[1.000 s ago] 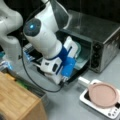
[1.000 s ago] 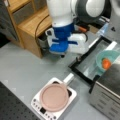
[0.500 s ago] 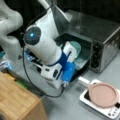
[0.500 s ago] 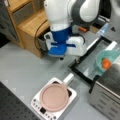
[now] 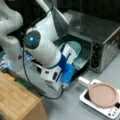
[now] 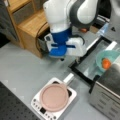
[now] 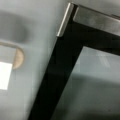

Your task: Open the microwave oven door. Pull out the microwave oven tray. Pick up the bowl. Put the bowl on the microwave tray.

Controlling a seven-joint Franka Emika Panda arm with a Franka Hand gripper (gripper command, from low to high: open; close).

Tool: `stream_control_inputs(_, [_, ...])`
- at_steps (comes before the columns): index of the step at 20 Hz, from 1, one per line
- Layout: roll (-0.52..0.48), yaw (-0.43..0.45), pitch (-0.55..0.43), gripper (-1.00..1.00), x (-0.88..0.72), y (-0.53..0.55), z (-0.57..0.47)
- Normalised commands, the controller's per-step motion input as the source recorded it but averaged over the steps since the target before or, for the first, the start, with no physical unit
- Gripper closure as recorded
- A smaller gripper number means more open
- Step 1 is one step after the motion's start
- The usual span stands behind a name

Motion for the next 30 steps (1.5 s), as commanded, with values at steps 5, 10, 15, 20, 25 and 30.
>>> stream_control_inputs(5, [0.194, 0.019, 0.004, -1.00, -0.01, -0.04, -0.14])
stream_control_inputs(10, [0.161, 0.024, -0.007, -1.00, -0.01, -0.06, -0.08])
stream_control_inputs(15, [0.145, 0.028, -0.018, -1.00, 0.00, -0.07, -0.05])
stream_control_inputs(20, [0.142, 0.026, -0.021, -1.00, 0.01, -0.08, -0.04])
stream_control_inputs(25, [0.143, 0.025, -0.030, -1.00, 0.00, -0.07, -0.05])
stream_control_inputs(30, [0.145, 0.020, -0.043, -1.00, -0.02, -0.06, -0.07])
